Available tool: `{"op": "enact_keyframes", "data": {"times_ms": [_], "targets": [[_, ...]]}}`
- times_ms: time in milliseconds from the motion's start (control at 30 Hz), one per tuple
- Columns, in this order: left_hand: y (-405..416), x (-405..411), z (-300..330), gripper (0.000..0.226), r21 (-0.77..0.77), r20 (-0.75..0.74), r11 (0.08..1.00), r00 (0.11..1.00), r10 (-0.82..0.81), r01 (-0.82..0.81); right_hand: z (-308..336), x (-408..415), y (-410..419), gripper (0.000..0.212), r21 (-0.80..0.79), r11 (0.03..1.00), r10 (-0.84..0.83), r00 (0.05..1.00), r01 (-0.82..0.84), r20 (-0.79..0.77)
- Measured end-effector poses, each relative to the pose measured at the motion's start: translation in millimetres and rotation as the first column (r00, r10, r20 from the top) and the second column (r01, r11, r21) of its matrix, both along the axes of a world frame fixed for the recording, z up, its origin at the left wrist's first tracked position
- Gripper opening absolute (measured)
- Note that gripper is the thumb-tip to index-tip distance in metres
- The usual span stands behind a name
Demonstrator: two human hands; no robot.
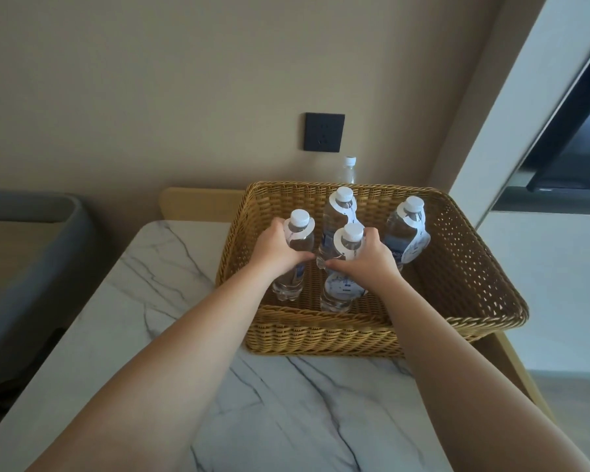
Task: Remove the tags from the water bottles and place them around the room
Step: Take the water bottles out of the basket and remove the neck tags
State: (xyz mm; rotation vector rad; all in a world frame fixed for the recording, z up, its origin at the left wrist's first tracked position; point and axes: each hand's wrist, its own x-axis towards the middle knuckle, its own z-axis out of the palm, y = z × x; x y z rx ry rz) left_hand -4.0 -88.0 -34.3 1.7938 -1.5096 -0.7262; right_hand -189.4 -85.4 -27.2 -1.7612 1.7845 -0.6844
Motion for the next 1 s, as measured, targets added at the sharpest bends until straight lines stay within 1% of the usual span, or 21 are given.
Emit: {"op": "enact_keyframes", "data": {"times_ms": [200,333,400,500,600,667,767,833,933,1000], "targets": [[-1.8,-1.0,1.2,0.074,-0.032,-0.01,0.999,0.999,0.036,-0.036,2.6,2.1,-4.1,0.076,-0.043,0.999,-0.001,1.0,0.0,-0.009],[6.6,-0.8,19.5,0.065,-0.14,-0.069,0.986,0.994,0.083,-0.092,18.0,2.5,-1.3,0.068,-0.116,0.993,0.017,0.996,-0.006,0.09],[14.9,1.9,37.2,0.063,-0.209,-0.1,0.971,0.99,0.095,-0.114,34.6,4.2,2.1,0.063,-0.196,0.98,0.048,0.989,-0.019,0.141],[30.5,12.5,72.6,0.061,-0.317,-0.135,0.937,0.985,0.11,-0.148,68.8,10.8,7.7,0.064,-0.31,0.949,0.112,0.976,-0.05,0.186],[48.6,34.3,114.7,0.066,-0.37,-0.133,0.905,0.976,0.17,-0.208,107.6,24.1,17.0,0.063,-0.409,0.909,0.179,0.959,-0.075,0.221],[62.4,54.1,139.7,0.065,-0.39,-0.114,0.886,0.968,0.224,-0.251,131.9,39.7,25.7,0.06,-0.447,0.888,0.244,0.933,-0.105,0.265],[86.0,88.1,162.4,0.059,-0.432,-0.107,0.847,0.95,0.294,-0.311,157.7,71.8,38.9,0.052,-0.447,0.881,0.335,0.872,-0.156,0.356],[102.4,113.3,168.6,0.058,-0.452,-0.097,0.821,0.934,0.343,-0.349,165.6,97.6,46.6,0.051,-0.433,0.88,0.384,0.83,-0.196,0.405],[126.7,152.5,168.3,0.061,-0.452,-0.083,0.788,0.899,0.429,-0.418,165.9,140.2,56.6,0.053,-0.408,0.88,0.426,0.786,-0.244,0.448],[141.9,177.9,162.4,0.062,-0.431,-0.083,0.776,0.877,0.474,-0.46,159.7,169.7,62.5,0.049,-0.39,0.877,0.448,0.77,-0.281,0.454]]}}
